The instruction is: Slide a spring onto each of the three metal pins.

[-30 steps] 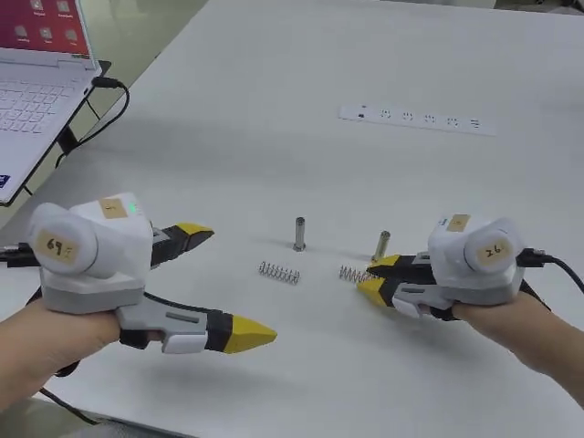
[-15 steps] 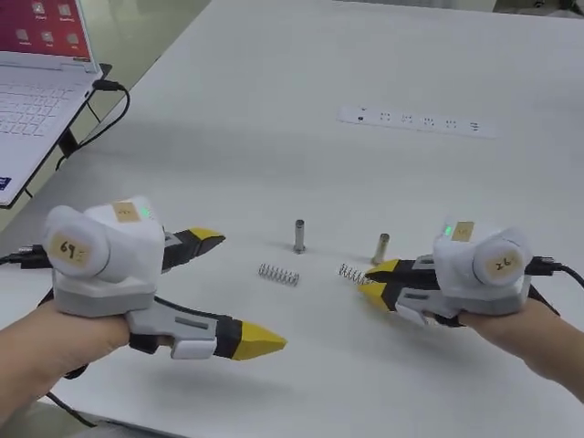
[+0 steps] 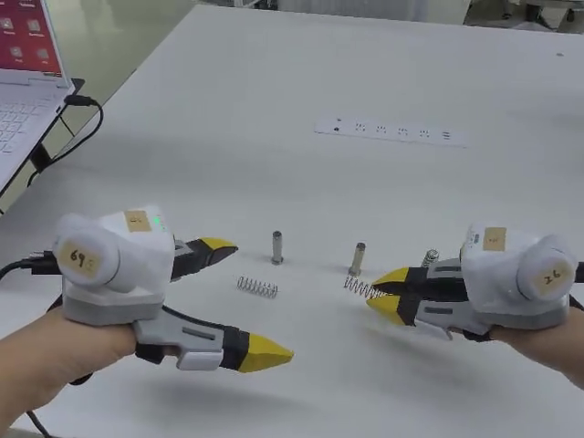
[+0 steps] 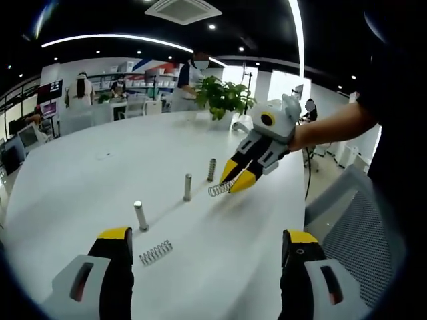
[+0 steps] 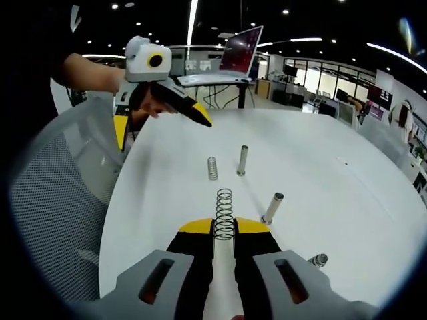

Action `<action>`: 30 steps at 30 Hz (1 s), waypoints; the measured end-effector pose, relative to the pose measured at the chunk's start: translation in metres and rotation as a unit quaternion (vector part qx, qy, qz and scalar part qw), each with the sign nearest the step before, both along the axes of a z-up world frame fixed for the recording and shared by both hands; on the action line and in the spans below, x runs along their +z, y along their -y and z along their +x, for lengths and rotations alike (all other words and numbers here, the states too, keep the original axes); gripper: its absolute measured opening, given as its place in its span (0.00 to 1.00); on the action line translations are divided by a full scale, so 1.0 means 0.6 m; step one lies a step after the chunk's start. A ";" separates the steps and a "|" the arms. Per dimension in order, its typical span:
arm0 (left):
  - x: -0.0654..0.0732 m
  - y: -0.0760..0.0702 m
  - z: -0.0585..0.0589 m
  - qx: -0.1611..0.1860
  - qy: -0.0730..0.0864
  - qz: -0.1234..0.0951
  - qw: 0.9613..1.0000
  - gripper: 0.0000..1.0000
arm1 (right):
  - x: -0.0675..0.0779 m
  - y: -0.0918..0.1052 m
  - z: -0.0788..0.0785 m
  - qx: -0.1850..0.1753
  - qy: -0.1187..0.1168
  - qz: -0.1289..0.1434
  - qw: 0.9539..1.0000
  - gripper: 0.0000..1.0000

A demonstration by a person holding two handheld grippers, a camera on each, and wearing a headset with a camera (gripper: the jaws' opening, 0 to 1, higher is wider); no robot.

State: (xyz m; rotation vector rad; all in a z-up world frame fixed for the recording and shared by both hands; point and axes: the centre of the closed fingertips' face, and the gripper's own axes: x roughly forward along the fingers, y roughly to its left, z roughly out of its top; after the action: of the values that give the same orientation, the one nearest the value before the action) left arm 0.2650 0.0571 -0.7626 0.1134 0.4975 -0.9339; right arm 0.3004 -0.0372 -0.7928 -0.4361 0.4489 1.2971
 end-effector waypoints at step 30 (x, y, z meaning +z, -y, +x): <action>0.002 0.122 0.002 -0.097 -0.013 -0.041 0.994 0.44 | 0.033 -0.004 -0.064 0.083 0.005 -0.001 0.997 0.08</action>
State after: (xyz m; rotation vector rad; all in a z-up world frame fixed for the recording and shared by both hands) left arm 0.2664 -0.0160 -0.7615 0.0763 0.4762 -1.1468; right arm 0.2619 -0.0350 -0.7730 -0.4905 0.4119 1.4539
